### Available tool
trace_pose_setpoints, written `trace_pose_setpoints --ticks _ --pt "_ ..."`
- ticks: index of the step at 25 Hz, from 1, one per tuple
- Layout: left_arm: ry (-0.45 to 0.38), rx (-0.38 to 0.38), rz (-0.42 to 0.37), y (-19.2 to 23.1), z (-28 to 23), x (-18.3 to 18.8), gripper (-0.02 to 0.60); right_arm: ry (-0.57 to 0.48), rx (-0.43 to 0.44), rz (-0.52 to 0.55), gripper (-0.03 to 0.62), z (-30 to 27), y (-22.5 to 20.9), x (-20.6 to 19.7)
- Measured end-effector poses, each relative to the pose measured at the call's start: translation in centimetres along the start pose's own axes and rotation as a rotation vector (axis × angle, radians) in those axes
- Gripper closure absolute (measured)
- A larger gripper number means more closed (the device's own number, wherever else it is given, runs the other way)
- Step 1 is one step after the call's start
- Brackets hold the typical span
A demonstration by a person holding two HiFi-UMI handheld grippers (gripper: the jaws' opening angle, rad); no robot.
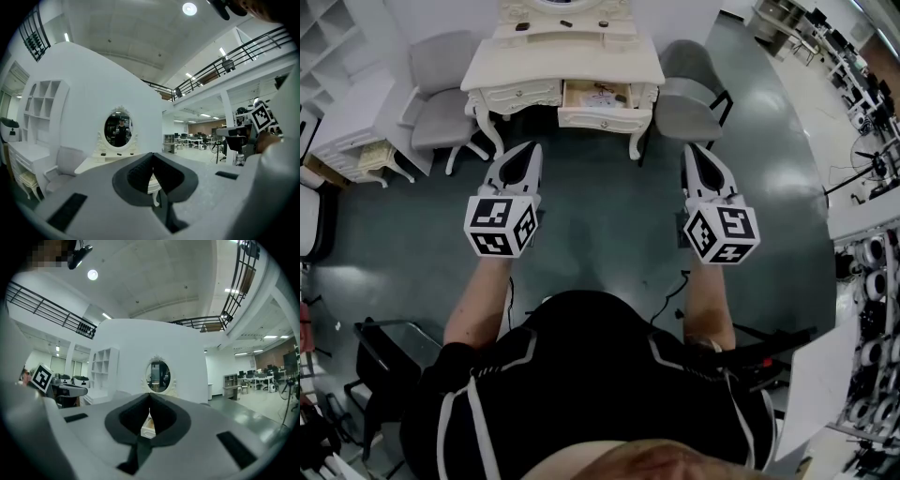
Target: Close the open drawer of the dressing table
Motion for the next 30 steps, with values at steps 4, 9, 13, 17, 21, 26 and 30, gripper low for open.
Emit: trace_pose_setpoints --ticks 4,9,13,17,21,26,30 --pt "0.000 -0.015 -0.006 -1.9 -1.4 0.2 0.577 -0.002 0.010 0.003 0.589 0.4 -1.9 0.1" --pt "0.014 -0.019 0.006 -3.9 -2.4 -0.2 0.577 0.003 0.024 0.004 0.589 0.8 -4.4 0.0" --pt "0.047 0.009 -0.023 -4.7 -3.1 -0.9 0.577 0.017 0.033 -0.008 0.589 0.4 -5.8 -0.8" --pt "0.050 -0.011 -0.004 -4.5 -4.5 -1.9 0.577 0.034 0.040 -0.018 0.588 -0.9 -6.5 -1.9" --pt "0.042 -0.028 0.013 -4.1 -6.7 -2.5 0.577 0.052 0.031 -0.005 0.572 -2.7 -7.6 -1.8" --pt "0.043 -0.074 0.022 -2.5 -10.1 -3.7 0.577 0.060 0.016 0.011 0.571 -5.9 -7.8 -1.9" --pt "0.052 -0.093 0.028 -0.9 -12.9 -4.7 0.577 0.067 0.010 0.007 0.588 -9.0 -7.9 -2.3"
Point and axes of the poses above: the fingertips, and each gripper's own axes: z backward along the fingers, y to its left, x out of its top, the point moved 2 cm from there along z, backward along the fingers, and after that the axes turned 13 degrees about -z, right-handed, at the moved point
